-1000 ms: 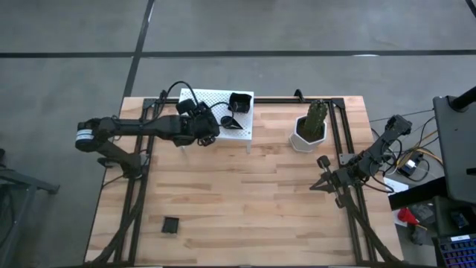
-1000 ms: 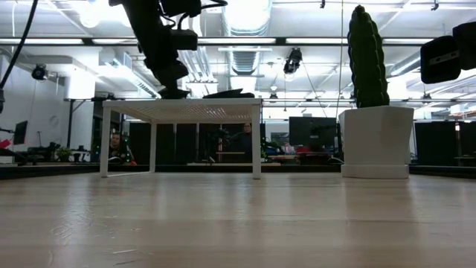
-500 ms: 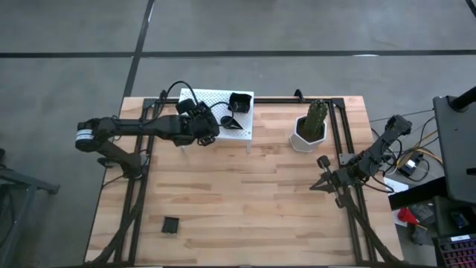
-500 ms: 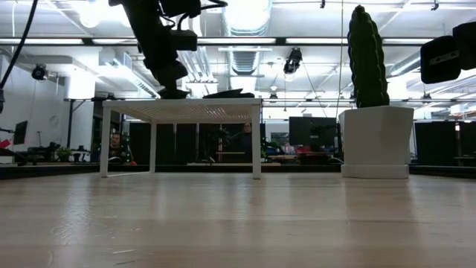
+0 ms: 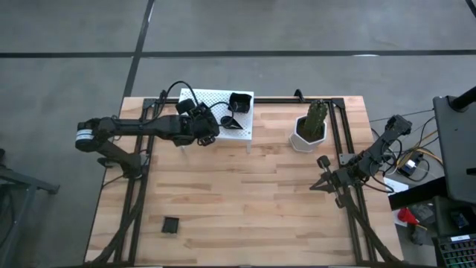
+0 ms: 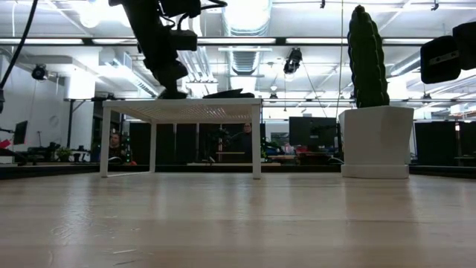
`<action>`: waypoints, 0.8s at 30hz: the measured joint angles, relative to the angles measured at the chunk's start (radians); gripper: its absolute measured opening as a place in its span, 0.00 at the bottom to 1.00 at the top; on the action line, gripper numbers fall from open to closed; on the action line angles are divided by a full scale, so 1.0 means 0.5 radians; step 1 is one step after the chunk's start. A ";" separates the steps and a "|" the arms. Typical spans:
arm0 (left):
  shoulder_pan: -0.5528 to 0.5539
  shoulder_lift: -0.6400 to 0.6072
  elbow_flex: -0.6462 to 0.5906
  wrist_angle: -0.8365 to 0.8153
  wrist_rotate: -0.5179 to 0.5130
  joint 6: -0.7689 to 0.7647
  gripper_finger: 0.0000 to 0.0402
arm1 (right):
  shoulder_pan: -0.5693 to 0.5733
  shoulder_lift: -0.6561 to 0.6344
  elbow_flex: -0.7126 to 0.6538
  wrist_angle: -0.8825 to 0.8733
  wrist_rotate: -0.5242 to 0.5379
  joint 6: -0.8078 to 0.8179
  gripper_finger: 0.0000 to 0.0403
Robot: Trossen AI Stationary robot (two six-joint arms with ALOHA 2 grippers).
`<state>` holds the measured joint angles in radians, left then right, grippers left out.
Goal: Pick & Place Mini shaped plates
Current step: Stack the square plate on top of the other square plates on the shelf
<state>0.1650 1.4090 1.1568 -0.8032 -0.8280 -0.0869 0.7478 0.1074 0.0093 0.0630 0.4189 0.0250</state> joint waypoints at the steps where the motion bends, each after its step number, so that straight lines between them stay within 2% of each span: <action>1: -0.001 0.000 0.000 0.000 0.000 -0.004 0.06 | 0.000 0.000 0.000 0.000 0.000 0.000 0.02; 11: -0.039 -0.012 0.013 -0.002 0.002 -0.037 0.23 | 0.000 0.000 0.000 -0.001 0.000 -0.001 0.02; 18: -0.115 -0.067 0.057 -0.014 0.010 -0.057 0.26 | 0.000 -0.001 0.000 -0.001 -0.001 -0.001 0.02; 24: -0.251 -0.096 0.068 -0.165 0.252 -0.194 0.25 | 0.000 0.000 0.000 -0.001 0.000 0.000 0.02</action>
<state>0.0396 1.3609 1.1908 -0.8855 -0.7021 -0.1838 0.7479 0.1074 0.0093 0.0628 0.4191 0.0250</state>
